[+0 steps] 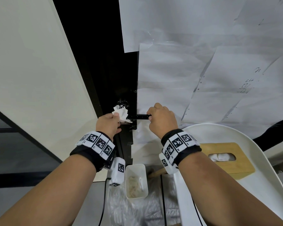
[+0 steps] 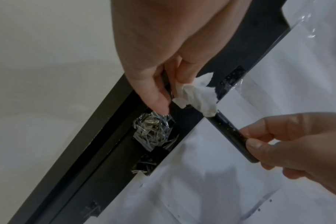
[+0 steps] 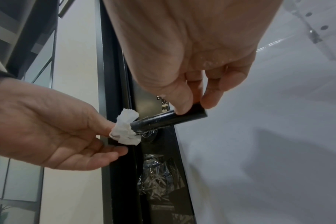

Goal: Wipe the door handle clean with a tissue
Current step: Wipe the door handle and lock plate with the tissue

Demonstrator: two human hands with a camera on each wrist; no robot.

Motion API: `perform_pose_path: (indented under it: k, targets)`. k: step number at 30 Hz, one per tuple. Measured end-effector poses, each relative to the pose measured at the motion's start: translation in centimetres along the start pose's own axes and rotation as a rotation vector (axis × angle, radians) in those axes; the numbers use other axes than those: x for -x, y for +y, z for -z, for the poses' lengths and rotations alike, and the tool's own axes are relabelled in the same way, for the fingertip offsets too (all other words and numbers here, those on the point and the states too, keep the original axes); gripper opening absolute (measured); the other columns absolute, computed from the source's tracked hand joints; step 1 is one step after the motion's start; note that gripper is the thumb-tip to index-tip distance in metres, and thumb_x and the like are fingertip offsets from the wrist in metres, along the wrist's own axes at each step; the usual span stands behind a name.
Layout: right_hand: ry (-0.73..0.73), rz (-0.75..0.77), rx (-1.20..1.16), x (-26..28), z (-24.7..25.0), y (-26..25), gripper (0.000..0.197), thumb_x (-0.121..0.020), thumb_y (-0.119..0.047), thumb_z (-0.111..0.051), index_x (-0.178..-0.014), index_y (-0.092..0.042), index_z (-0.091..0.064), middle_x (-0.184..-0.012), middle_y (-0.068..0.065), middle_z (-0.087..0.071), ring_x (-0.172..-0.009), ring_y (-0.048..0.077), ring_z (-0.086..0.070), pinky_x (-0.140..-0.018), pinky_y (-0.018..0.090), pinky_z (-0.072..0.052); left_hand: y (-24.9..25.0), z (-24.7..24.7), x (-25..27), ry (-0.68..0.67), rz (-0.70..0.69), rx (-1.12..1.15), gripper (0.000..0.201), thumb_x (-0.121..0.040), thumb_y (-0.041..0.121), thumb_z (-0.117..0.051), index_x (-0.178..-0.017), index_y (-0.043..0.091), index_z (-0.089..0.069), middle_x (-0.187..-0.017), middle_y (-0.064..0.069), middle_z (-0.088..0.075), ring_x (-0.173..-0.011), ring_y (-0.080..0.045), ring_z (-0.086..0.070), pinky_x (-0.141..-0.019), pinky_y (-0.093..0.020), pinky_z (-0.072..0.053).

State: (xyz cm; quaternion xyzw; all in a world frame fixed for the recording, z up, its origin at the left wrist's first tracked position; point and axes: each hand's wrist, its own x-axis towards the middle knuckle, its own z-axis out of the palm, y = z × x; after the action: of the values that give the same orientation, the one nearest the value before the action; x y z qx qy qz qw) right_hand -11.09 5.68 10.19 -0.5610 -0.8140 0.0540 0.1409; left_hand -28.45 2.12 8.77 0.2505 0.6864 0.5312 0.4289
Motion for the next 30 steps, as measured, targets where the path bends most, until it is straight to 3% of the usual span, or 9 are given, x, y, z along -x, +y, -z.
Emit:
perform_pose_path:
  k: [3,7,12,15,18,23,30]
  targets:
    - [0.003,-0.001,-0.002,0.0,0.0,0.0,0.026,-0.084,-0.008,-0.051,-0.106,-0.017,-0.062,-0.105,0.004,-0.054,-0.09,0.027,-0.053,-0.072,0.032,-0.033,0.1,0.3,-0.5,-0.007,-0.005,-0.024,0.019,-0.096,0.021,-0.056,-0.081,0.012,-0.063,-0.081,-0.007,-0.064,-0.074,-0.018,-0.063,-0.082,-0.037,-0.057]
    - [0.008,0.003,0.005,0.1,0.1,0.0,0.026,-0.084,-0.008,-0.051,-0.107,-0.017,-0.062,-0.105,0.004,-0.054,-0.09,0.026,-0.053,-0.072,0.031,-0.031,0.5,0.0,-0.4,-0.1,0.006,0.005,0.006,-0.088,0.007,-0.066,-0.091,0.004,-0.07,-0.098,-0.014,-0.072,-0.091,-0.023,-0.07,-0.082,-0.033,-0.057]
    - [0.023,0.004,0.012,0.0,0.0,-0.1,0.026,-0.084,-0.006,-0.051,-0.105,-0.015,-0.063,-0.104,0.004,-0.055,-0.089,0.027,-0.053,-0.072,0.031,-0.031,0.2,-0.1,-0.4,-0.066,-0.017,0.017,0.004,-0.086,0.005,-0.068,-0.089,0.004,-0.07,-0.096,-0.012,-0.072,-0.088,-0.023,-0.071,-0.082,-0.033,-0.057]
    - [0.026,0.006,0.013,0.0,0.0,-0.1,0.025,-0.083,-0.006,-0.051,-0.104,-0.015,-0.062,-0.104,0.004,-0.055,-0.089,0.026,-0.053,-0.072,0.031,-0.031,-0.1,-0.1,-0.6,-0.06,0.017,0.078,0.009,-0.09,0.004,-0.064,-0.096,-0.001,-0.067,-0.1,-0.014,-0.071,-0.085,-0.02,-0.07,-0.081,-0.031,-0.057]
    - [0.025,0.01,0.003,0.0,0.0,0.0,0.025,-0.084,-0.007,-0.052,-0.104,-0.015,-0.062,-0.104,0.004,-0.054,-0.089,0.026,-0.053,-0.072,0.032,-0.031,-0.5,0.0,-0.5,-0.087,0.005,0.075,0.013,-0.09,0.001,-0.061,-0.101,0.005,-0.068,-0.102,-0.012,-0.071,-0.091,-0.021,-0.07,-0.081,-0.028,-0.055]
    - [0.026,0.009,0.005,0.1,-0.1,0.0,0.024,-0.084,-0.006,-0.052,-0.104,-0.015,-0.062,-0.104,0.004,-0.054,-0.088,0.026,-0.053,-0.072,0.032,-0.031,-0.5,-0.4,0.1,-0.163,0.038,0.173,0.028,-0.084,-0.007,-0.066,-0.11,0.003,-0.065,-0.105,-0.013,-0.071,-0.099,-0.022,-0.069,-0.09,-0.032,-0.054]
    - [0.019,0.018,-0.003,0.2,-0.1,0.2,0.025,-0.085,-0.007,-0.05,-0.105,-0.017,-0.061,-0.104,0.003,-0.053,-0.088,0.026,-0.053,-0.073,0.032,-0.031,-1.1,-0.9,0.0,-0.059,0.056,0.213,0.025,-0.083,-0.007,-0.066,-0.103,0.007,-0.067,-0.105,-0.013,-0.071,-0.098,-0.023,-0.069,-0.091,-0.034,-0.054]
